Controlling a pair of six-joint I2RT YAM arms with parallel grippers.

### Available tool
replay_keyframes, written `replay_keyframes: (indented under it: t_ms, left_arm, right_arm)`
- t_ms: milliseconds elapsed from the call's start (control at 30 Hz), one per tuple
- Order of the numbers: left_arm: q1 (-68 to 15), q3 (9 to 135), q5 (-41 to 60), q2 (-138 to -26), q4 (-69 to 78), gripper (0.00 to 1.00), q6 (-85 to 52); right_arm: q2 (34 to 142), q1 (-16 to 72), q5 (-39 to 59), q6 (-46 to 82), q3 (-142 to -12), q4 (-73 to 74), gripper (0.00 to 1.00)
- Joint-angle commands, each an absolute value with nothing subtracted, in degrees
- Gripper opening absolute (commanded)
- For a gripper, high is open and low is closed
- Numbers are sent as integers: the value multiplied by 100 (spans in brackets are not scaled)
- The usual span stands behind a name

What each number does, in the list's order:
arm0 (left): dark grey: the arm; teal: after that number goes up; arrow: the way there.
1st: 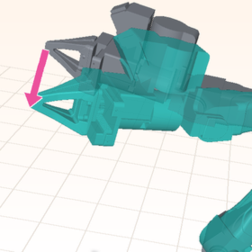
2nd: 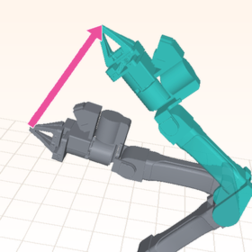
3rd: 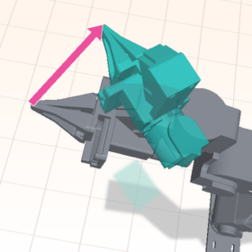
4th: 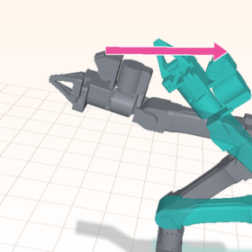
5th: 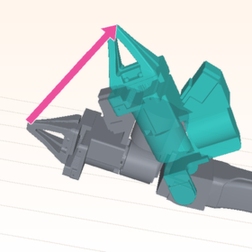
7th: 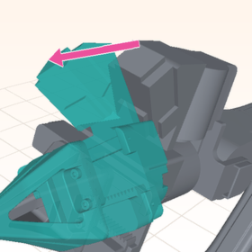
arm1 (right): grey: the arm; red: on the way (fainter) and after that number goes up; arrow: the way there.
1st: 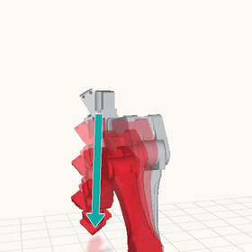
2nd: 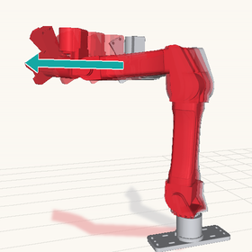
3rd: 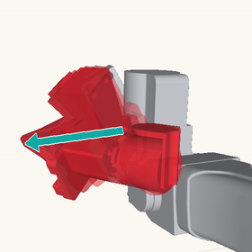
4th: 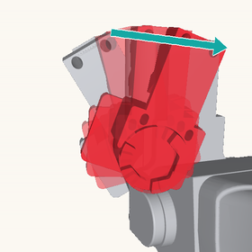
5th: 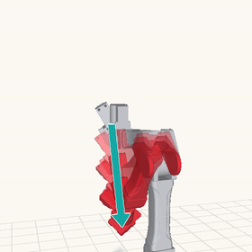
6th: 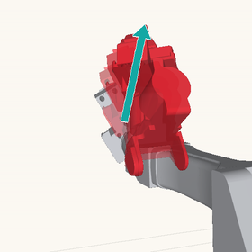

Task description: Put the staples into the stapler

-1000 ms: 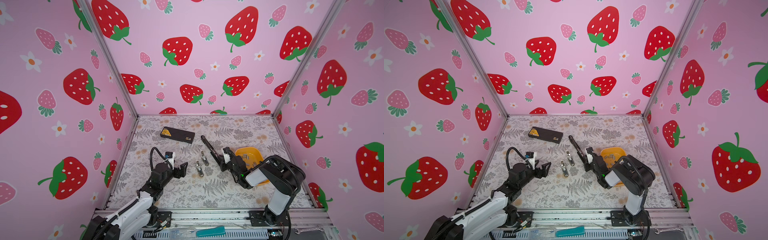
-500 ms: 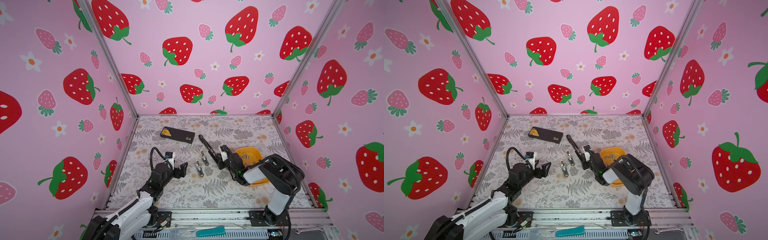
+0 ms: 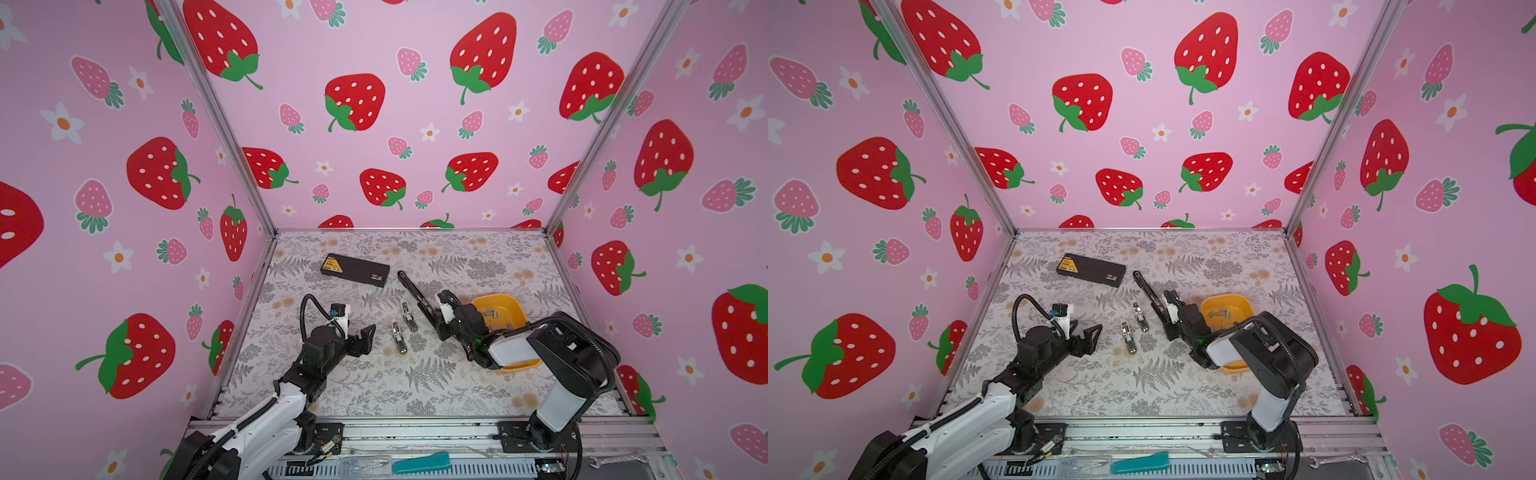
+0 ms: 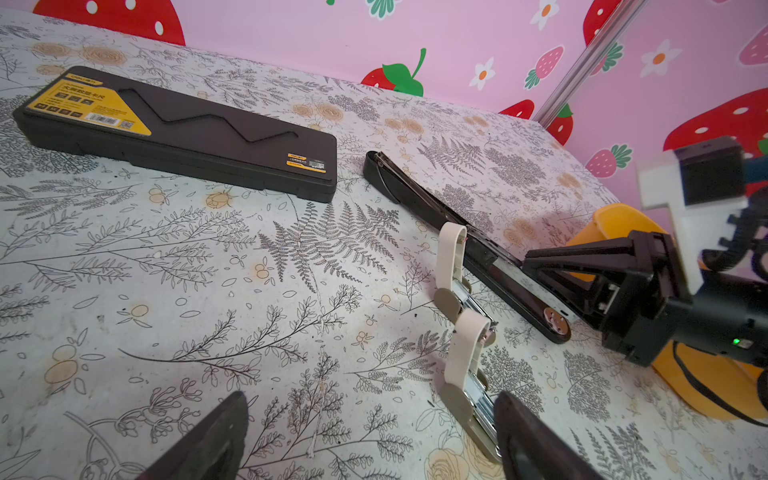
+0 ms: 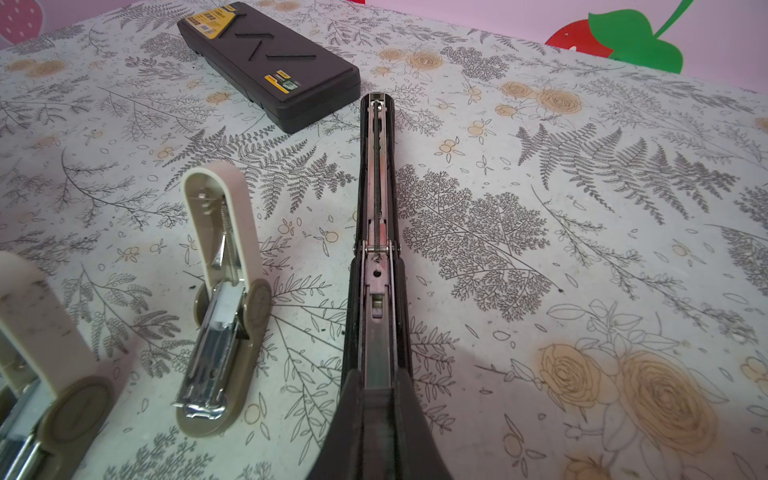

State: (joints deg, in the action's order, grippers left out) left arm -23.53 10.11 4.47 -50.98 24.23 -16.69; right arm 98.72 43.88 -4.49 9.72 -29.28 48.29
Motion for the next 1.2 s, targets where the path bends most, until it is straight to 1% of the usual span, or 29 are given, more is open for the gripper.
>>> replay_keyframes:
  t_ms: [0,67,167,300,433,533,767,967,1167]
  left_arm:
    - [-2377,1064,352,-5122,2539,93,-1626]
    - [-2379,1072,352,-5133,2546,93,-1612]
    - [-2382,1073,343,-5128,2540,93,-1616]
    - [-2377,1067,343,-5114,2541,93,-1609]
    - [-2381,1070,358,-5106,2540,93,-1609]
    - [-2377,1058,352,-5098,2539,93,-1616]
    - [-2382,1060,343,-5092,2545,93,-1613]
    - [-2382,1077,334,-5137,2549,93,-1612]
    - [-2382,1082,340,-5137,2538,93,-1618]
  right_arm:
    - [9708,4415,-542,951,-2911,4183,20]
    - [9554,4420,-557,954,-2929,4088,28]
    - [9305,4419,-605,954,-2932,3968,36]
    - [9061,4416,-666,967,-2986,3803,38]
    - [8950,4421,-756,1023,-3070,3721,37]
    - [9083,4415,-824,1096,-3258,3577,31]
    - [9677,4411,-884,1208,-3792,3217,29]
    - [9873,4412,-756,1177,-3760,3132,29]
    - [9898,4408,-780,1208,-3658,2964,25]
